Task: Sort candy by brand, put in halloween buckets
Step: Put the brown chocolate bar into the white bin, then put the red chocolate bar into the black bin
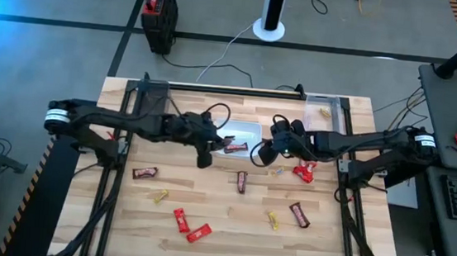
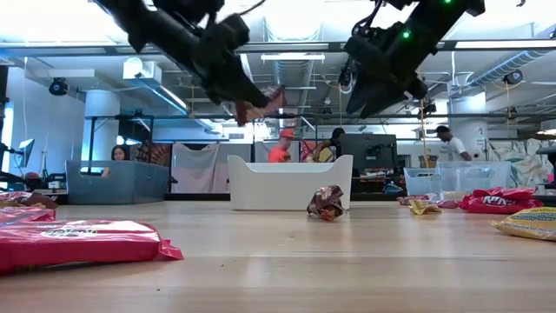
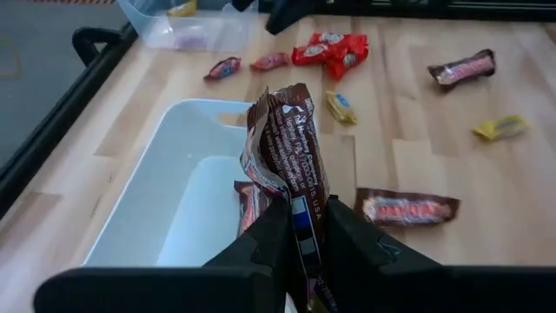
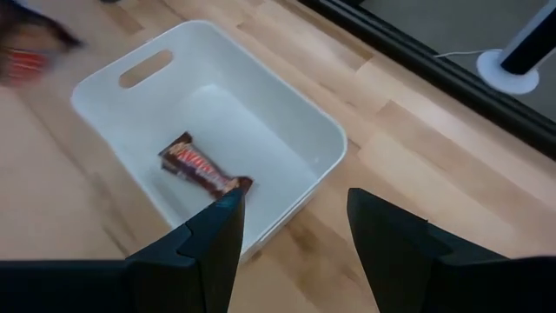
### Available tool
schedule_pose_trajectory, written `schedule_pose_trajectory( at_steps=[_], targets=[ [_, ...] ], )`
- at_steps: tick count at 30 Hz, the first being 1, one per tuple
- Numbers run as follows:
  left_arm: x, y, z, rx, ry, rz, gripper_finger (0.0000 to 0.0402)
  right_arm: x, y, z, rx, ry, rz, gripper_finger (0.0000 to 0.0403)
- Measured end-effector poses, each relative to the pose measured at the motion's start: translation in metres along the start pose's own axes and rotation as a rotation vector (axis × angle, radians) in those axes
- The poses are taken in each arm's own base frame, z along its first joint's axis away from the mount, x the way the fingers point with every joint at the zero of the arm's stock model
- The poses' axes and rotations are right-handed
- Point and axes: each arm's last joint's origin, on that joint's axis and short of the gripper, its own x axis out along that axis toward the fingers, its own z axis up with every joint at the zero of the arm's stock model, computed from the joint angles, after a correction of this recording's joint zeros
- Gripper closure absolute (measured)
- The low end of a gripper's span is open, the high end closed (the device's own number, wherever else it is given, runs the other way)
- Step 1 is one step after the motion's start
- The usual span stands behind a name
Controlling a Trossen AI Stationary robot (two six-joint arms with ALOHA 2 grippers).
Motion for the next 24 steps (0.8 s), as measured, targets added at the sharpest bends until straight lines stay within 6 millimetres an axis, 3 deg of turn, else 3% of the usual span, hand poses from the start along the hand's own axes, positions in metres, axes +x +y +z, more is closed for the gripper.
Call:
schedule_pose_trajectory(
  at_steps=[5, 13, 19, 24],
  targets=[
    [0.02, 0.003, -0.003, -0.021, 0.032, 0.039, 0.0344, -0.007, 0.006, -0.008, 0.004, 0.029, 0.014, 0.0204],
    [0.035, 0.004, 0.003, -0.029, 0.052, 0.083, 0.0265, -0.015, 0.016, -0.016, 0.016, 0.039, 0.046, 0.0204],
    [0.035, 0.003, 0.003, -0.003, 0.063, 0.095, 0.0226, -0.019, 0.022, -0.02, 0.006, 0.039, 0.062, 0.0204],
    [0.021, -0.014, 0.005, 0.016, 0.078, 0.03, 0.0222, -0.022, 0.024, -0.025, 0.018, 0.08, 0.086, 0.0204]
  ],
)
